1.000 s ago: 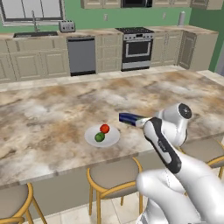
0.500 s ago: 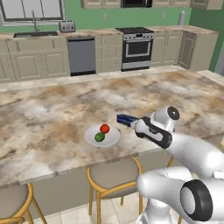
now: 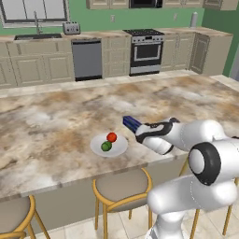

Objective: Retrieve the tupperware and aluminum foil from the cabinet and place them on the dining counter near the plate with tomato and avocado to prepare for storing leftovers.

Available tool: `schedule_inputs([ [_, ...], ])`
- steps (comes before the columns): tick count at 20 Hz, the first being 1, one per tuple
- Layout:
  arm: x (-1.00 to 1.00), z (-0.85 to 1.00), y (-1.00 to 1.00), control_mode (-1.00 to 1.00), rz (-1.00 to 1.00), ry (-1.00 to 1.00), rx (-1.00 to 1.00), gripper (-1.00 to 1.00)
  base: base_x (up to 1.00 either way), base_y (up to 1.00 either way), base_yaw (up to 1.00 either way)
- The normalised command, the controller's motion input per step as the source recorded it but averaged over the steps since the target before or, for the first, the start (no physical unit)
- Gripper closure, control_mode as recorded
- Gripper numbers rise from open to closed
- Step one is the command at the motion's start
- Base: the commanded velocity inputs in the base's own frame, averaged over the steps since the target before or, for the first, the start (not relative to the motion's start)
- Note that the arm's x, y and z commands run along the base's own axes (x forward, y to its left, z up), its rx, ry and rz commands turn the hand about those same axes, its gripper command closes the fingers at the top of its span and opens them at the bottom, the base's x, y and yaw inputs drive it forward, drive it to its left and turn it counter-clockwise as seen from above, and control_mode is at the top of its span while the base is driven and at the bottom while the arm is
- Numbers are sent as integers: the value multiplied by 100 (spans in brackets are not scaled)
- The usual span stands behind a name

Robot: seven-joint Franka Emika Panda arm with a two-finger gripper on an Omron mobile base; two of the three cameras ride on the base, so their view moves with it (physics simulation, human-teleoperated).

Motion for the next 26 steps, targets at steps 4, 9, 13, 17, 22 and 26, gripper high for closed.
schedule_inputs([
  [4, 0, 23, 0, -100, 0, 7, 0, -100, 0, 0, 0],
  [9, 0, 82, 0, -100, 0, 1, 0, -100, 0, 0, 0],
  [13, 1, 100, 0, -100, 0, 0, 0, -100, 0, 0, 0],
  [17, 0, 100, 0, -100, 0, 0, 0, -100, 0, 0, 0],
  [22, -12, 100, -4, -100, -1, 8, 0, -100, 0, 0, 0],
  [26, -58, 100, -22, -100, -4, 27, -4, -100, 0, 0, 0],
])
